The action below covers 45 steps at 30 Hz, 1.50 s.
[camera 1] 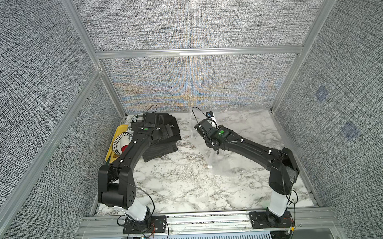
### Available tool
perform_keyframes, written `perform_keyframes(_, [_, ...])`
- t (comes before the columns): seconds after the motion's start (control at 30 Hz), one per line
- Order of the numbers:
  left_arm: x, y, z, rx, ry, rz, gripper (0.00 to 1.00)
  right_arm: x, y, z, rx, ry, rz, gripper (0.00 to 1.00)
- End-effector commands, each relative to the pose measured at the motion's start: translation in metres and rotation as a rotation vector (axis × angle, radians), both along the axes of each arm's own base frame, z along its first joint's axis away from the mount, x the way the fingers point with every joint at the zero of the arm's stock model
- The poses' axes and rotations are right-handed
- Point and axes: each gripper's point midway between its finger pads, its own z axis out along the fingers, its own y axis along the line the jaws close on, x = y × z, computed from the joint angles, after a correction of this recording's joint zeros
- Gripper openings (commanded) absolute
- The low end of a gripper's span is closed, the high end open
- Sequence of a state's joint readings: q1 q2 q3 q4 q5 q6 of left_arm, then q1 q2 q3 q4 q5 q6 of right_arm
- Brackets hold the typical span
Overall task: Place the folded shirt into the vacuum bag
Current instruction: Pick up the shirt from the center of the board.
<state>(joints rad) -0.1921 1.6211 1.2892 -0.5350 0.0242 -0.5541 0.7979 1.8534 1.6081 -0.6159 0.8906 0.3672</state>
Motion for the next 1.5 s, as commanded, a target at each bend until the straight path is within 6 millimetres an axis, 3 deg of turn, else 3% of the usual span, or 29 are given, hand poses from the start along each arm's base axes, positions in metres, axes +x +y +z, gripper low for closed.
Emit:
perform_keyframes(0.0, [-0.002, 0.030, -0.017, 0.044, 0.058, 0.074, 1.00, 0.006, 0.014, -0.010, 0.040, 0.013, 0.037, 0.00])
perform_keyframes(0.13, [0.000, 0.043, -0.037, 0.009, 0.102, 0.099, 1.00, 0.011, 0.025, -0.035, 0.037, 0.060, 0.044, 0.00])
perform_keyframes(0.3, [0.004, 0.049, -0.061, -0.024, 0.142, 0.115, 1.00, 0.011, 0.036, -0.051, 0.043, 0.081, 0.042, 0.00])
perform_keyframes(0.47, [0.019, 0.037, -0.073, -0.179, 0.127, 0.098, 0.92, 0.013, 0.047, -0.059, 0.052, 0.095, 0.037, 0.00])
perform_keyframes(0.8, [0.042, 0.024, -0.075, -0.312, 0.095, 0.084, 0.56, 0.017, 0.061, -0.073, 0.062, 0.121, 0.039, 0.00])
perform_keyframes(0.87, [0.043, 0.022, -0.072, -0.329, 0.087, 0.077, 0.44, 0.017, 0.061, -0.074, 0.060, 0.124, 0.038, 0.00])
perform_keyframes(0.93, [0.042, 0.018, -0.067, -0.351, 0.075, 0.063, 0.25, 0.017, 0.060, -0.074, 0.060, 0.124, 0.034, 0.00])
perform_keyframes(1.0, [0.038, 0.014, -0.064, -0.381, 0.068, 0.055, 0.06, 0.018, 0.059, -0.075, 0.058, 0.125, 0.032, 0.00])
perform_keyframes(1.03, [0.035, 0.012, -0.062, -0.395, 0.061, 0.050, 0.01, 0.018, 0.059, -0.075, 0.060, 0.126, 0.033, 0.00])
perform_keyframes(1.23, [0.008, -0.003, -0.056, -0.505, 0.039, 0.034, 0.00, 0.019, 0.055, -0.077, 0.055, 0.131, 0.026, 0.00])
perform_keyframes(1.47, [-0.028, -0.011, -0.030, -0.578, -0.005, 0.030, 0.00, 0.018, 0.055, -0.081, 0.058, 0.142, 0.028, 0.00])
